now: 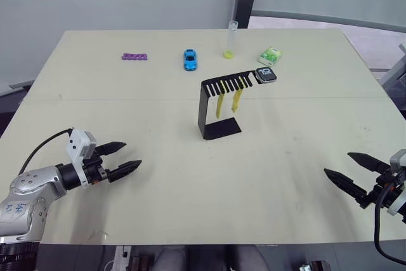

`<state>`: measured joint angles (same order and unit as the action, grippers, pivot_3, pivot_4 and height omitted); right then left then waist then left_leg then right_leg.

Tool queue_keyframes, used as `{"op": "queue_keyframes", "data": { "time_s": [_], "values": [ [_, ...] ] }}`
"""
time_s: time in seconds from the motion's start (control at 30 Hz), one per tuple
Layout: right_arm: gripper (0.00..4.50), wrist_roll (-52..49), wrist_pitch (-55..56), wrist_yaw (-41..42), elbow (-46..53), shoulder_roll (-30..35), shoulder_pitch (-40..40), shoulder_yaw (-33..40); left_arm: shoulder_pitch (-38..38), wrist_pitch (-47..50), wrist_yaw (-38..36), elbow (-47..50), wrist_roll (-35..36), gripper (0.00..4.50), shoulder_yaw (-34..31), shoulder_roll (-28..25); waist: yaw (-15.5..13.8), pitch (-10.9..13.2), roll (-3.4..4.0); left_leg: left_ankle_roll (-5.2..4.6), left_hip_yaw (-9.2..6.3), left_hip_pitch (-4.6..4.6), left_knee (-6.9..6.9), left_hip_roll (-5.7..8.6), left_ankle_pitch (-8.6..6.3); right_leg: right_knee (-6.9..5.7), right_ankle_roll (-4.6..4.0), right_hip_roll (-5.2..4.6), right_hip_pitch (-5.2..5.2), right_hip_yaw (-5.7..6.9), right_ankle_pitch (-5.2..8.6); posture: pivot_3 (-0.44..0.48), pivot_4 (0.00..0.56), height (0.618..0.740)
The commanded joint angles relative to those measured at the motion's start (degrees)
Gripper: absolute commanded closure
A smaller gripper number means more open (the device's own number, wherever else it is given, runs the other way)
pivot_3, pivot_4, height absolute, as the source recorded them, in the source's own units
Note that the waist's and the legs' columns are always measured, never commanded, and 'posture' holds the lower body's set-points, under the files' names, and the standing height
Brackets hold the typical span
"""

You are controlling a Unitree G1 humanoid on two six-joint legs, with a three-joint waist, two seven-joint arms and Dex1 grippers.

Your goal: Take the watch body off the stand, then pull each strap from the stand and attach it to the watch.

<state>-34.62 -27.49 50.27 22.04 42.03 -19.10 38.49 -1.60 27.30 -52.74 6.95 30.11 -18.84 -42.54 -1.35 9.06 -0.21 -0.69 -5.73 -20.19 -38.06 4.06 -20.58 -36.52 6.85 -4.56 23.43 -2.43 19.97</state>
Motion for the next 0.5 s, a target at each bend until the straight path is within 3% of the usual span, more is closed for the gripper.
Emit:
{"op": "queue_keyframes", "data": {
  "time_s": [0.03, 0.5],
  "values": [
    [0.05, 0.3, 1.0, -0.7, 1.0, 0.2, 0.2, 0.1, -0.7, -1.2, -0.1, 0.5, 0.1, 0.0, 0.2, 0.2, 0.0, 0.0, 0.0, 0.0, 0.0, 0.0, 0.0, 0.0, 0.0, 0.0, 0.0, 0.0, 0.0, 0.0, 0.0, 0.0, 0.15, 0.74],
    [0.05, 3.6, 2.7, -5.1, 3.6, -1.1, 1.4, -2.1, -3.4, -0.7, -0.1, 1.4, 0.8, 0.0, 1.7, 1.0, 0.0, 0.0, 0.0, 0.03, 0.0, 0.0, -0.03, 0.0, 0.05, -0.08, 0.0, 0.0, 0.01, 0.01, 0.0, 0.0, 0.15, 0.74]
  ]
}}
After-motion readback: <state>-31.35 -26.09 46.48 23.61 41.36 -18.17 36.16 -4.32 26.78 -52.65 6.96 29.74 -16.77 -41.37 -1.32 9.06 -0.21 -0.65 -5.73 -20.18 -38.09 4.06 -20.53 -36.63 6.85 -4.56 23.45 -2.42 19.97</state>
